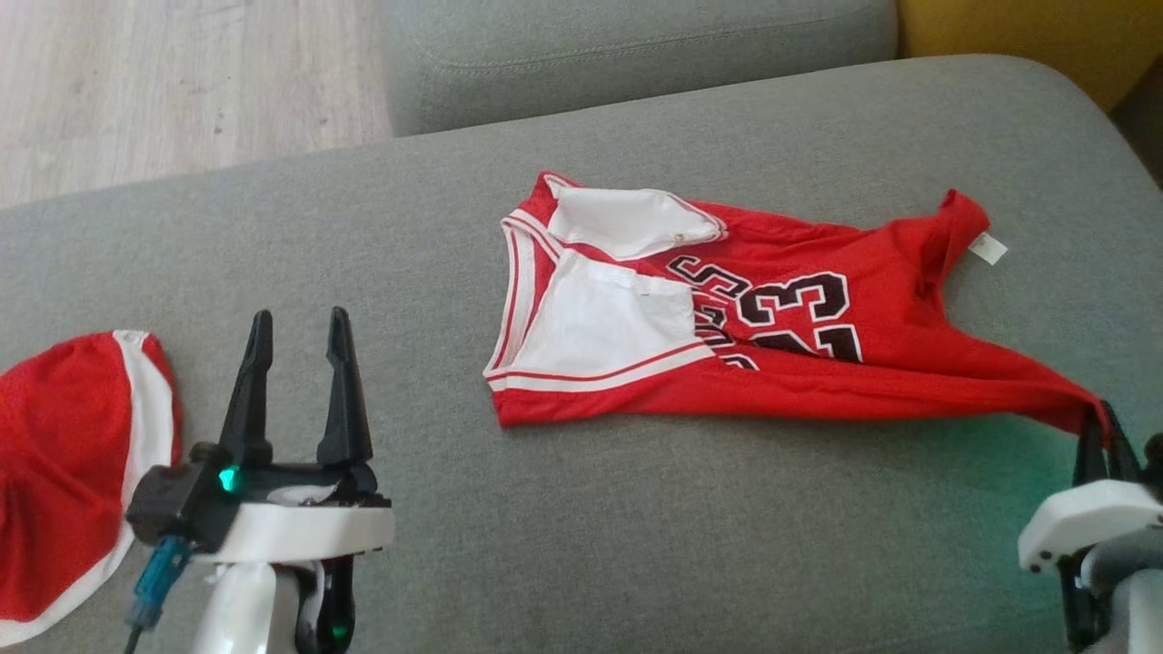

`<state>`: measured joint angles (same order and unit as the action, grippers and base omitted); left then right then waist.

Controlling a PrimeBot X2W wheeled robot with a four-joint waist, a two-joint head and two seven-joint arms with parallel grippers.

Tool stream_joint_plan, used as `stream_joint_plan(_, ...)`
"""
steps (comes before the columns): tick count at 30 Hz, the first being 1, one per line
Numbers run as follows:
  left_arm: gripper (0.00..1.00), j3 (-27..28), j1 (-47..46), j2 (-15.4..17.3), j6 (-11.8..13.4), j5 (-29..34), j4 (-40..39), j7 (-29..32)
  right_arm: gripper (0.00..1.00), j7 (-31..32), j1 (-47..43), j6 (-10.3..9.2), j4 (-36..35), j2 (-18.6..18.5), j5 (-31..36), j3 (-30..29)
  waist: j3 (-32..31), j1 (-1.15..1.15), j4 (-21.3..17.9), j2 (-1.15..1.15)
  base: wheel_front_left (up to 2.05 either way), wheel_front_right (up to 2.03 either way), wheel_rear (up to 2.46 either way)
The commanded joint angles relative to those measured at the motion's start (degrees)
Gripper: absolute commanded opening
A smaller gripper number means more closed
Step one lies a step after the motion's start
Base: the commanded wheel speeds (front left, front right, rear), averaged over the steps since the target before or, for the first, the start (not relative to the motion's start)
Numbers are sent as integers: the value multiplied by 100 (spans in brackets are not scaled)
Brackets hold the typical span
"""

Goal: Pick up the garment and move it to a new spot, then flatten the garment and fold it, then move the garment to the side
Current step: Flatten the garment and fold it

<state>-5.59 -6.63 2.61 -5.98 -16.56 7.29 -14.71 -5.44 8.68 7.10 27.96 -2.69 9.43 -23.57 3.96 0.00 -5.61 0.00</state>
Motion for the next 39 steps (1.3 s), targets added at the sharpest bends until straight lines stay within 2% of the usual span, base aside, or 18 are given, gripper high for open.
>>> stream_joint_plan(1, 100, 149, -142, 27, 30, -23, -196, -29, 100, 5, 181, 39, -278, -19, -28, 166, -20, 0, -1, 0, 0, 0, 0)
stream_joint_plan(6, 100, 124, -145, 27, 21, -26, -181, -29, 100, -177, 203, 39, -629, -19, -523, 726, -36, 0, 97, 0, 0, 0, 0)
stream_joint_plan(13, 100, 144, -128, 27, -1, -2, -164, -29, 100, -584, 145, 39, -1303, -19, -1420, 2193, -35, 0, 332, 0, 0, 0, 0)
stream_joint_plan(19, 100, 67, -88, 27, -6, -7, -151, -29, 100, -574, 81, 39, -1328, -19, -1895, 2984, -68, 0, 551, 0, 0, 0, 0)
stream_joint_plan(29, 100, -48, -131, 27, 8, -24, -170, -29, 100, -308, 535, 39, -706, -19, -1794, 3434, 123, 0, 887, 0, 0, 0, 0)
stream_joint_plan(34, 100, -134, -216, 27, 1, -44, -149, -29, 100, -71, 980, 39, -159, -19, -1603, 3561, 318, 0, 1050, 0, 0, 0, 0)
stream_joint_plan(39, 100, -277, -351, 27, -2, -95, -93, -29, 100, 10, 1634, 39, 820, -19, -1368, 3556, 538, 0, 1308, 0, 0, 0, 0)
